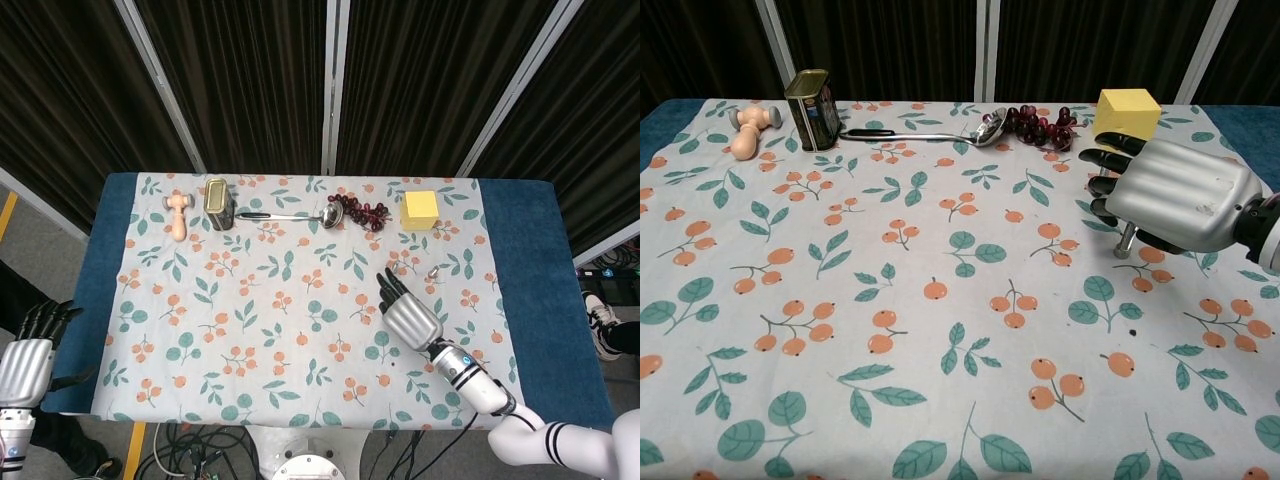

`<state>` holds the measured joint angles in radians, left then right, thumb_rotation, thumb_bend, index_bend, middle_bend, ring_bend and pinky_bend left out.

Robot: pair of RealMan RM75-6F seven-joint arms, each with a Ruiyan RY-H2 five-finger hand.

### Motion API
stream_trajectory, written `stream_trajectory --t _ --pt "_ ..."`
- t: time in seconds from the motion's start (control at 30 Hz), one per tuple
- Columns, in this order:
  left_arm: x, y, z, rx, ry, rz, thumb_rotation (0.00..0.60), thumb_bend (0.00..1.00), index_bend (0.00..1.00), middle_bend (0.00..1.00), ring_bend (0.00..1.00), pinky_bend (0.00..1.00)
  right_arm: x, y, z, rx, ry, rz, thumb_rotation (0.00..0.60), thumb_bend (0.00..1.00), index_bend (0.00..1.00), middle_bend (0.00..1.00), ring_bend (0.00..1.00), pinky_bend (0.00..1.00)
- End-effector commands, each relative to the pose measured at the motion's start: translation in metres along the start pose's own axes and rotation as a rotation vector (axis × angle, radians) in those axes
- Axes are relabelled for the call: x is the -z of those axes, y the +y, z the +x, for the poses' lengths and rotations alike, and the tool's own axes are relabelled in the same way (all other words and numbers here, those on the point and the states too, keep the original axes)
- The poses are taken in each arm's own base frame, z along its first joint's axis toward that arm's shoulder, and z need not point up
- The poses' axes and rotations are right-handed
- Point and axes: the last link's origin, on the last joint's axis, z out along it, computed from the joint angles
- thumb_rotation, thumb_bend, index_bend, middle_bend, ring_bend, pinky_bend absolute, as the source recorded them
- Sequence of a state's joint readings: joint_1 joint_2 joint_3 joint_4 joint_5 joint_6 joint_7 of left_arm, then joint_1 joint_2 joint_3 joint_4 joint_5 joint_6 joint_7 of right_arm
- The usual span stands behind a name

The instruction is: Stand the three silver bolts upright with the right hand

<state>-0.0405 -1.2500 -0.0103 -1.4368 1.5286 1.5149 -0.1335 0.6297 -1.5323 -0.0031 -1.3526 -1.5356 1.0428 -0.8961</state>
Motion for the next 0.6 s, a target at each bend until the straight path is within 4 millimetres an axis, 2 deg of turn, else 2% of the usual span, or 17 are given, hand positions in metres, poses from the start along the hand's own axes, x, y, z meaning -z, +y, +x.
stream_trajectory --t 0.03,0.13,0.23,0.37,0.5,0.6 --pt "0.0 0.0 0.0 -0.001 0.001 -0.002 0.6 0.0 0.17 0.11 0.01 0.0 0.0 0.0 0.0 -0.004 0.002 -0.005 0.6 0.32 0.42 0.27 0.0 0.0" --pt "0.0 0.001 0.0 -0.002 0.001 -0.002 0.6 0.0 0.17 0.11 0.01 0.0 0.0 0.0 0.002 -0.013 0.009 -0.009 0.6 0.31 0.41 0.26 0.0 0.0" --pt "0.0 0.001 0.001 -0.002 0.001 0.0 0.6 0.0 0.18 0.11 0.01 0.0 0.0 0.002 0.006 -0.039 0.021 -0.023 0.6 0.25 0.34 0.25 0.0 0.0" --pt "-0.001 0.001 0.002 -0.006 0.003 -0.003 0.6 0.0 0.18 0.11 0.01 0.0 0.006 0.014 0.021 -0.141 0.07 -0.094 0.6 0.22 0.29 0.24 0.0 0.0" --pt "-0.005 0.003 0.005 -0.011 0.01 -0.015 0.6 0.0 0.18 0.11 0.01 0.0 0.031 0.043 0.036 -0.426 0.119 -0.245 0.6 0.22 0.29 0.25 0.0 0.0" --pt "-0.009 0.006 0.006 -0.016 0.021 -0.024 0.6 0.0 0.17 0.11 0.01 0.0 0.06 0.069 0.038 -0.641 0.144 -0.358 0.6 0.22 0.29 0.25 0.01 0.0"
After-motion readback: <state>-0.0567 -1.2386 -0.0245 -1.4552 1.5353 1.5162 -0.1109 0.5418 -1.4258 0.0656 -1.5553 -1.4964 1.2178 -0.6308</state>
